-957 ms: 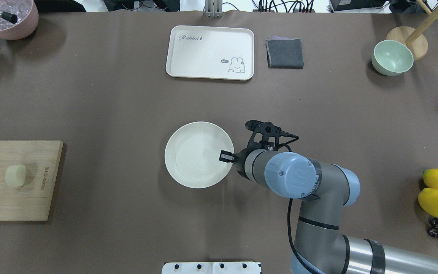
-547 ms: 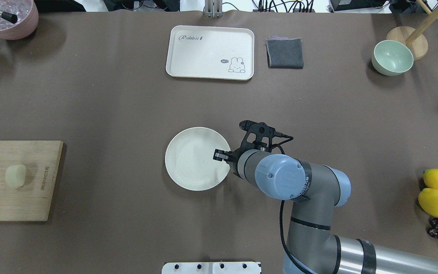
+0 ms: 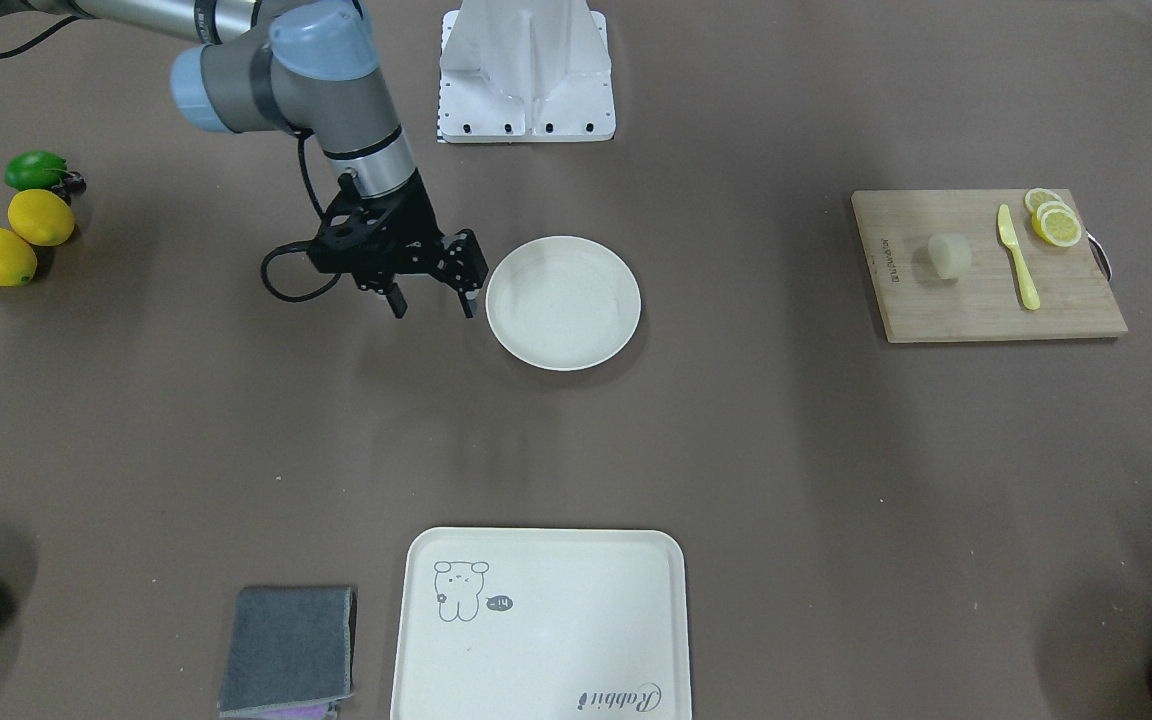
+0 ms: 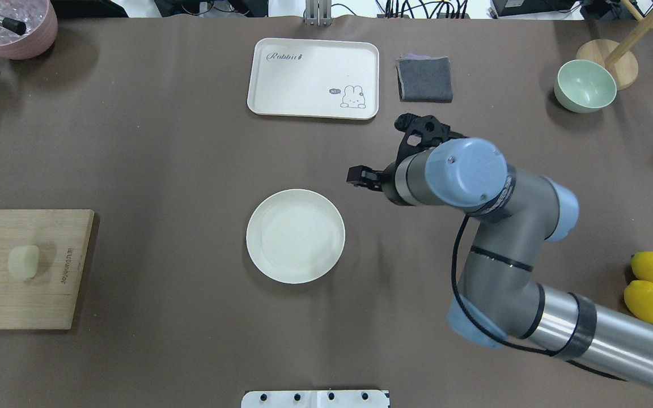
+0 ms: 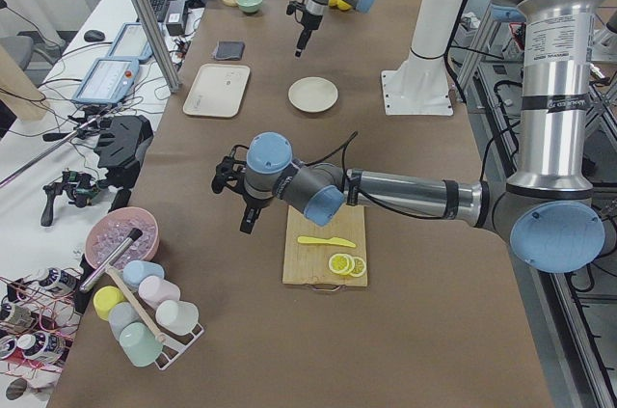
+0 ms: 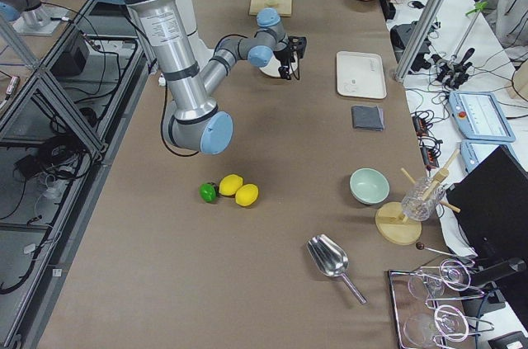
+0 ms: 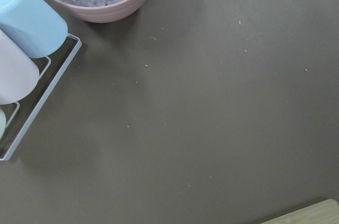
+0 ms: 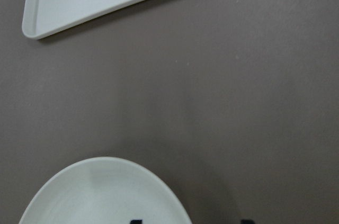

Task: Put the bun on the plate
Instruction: 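Release the plate and retract the right arm while the left arm reaches toward the bun, then grasp the pale bun on the cutting board with the left gripper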

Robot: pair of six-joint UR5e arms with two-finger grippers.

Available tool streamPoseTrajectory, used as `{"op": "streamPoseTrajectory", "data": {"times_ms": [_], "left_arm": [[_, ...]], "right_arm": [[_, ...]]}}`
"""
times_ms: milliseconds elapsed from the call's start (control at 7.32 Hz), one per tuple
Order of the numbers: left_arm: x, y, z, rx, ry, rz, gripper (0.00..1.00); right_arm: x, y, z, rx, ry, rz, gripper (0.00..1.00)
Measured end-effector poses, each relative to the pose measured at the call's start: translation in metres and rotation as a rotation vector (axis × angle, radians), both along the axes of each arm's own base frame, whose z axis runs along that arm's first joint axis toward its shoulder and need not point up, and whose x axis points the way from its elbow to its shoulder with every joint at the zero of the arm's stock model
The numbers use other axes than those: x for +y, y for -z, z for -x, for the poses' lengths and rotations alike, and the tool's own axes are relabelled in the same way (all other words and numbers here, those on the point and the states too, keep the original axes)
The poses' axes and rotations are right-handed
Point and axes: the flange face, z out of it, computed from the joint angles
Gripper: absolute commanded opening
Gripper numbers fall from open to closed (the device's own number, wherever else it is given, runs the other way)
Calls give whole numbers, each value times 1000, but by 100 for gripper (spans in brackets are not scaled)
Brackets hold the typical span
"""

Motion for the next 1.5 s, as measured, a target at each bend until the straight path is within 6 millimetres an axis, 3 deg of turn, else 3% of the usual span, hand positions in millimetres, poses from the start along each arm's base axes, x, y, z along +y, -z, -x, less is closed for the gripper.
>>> {"op": "streamPoseTrajectory", "data": {"times_ms": [273,410,547,820,1094,1230,1367,1504], "left_arm": [[28,-4,-55,61,7,116,98],[45,-4,-81,72,14,162,98],[61,-2,-110,62,21,196,98],[89,-4,-164,3,24,217,98],[111,-15,-194,-54,-1,211,95],[120,-21,-202,-74,-16,207,76],[127,-24,-206,-87,-29,204,40],[131,-26,-210,-93,-41,202,34]], "right_arm": [[-52,-18,-112,75,87,4,100],[-69,-37,-172,97,134,-11,100],[-78,-64,-232,110,181,-32,100],[-78,-121,-329,123,255,-85,100],[-63,-176,-386,158,308,-122,100],[-54,-195,-402,173,323,-127,100],[-47,-207,-411,182,330,-126,100],[-44,-212,-415,186,332,-126,100]]}}
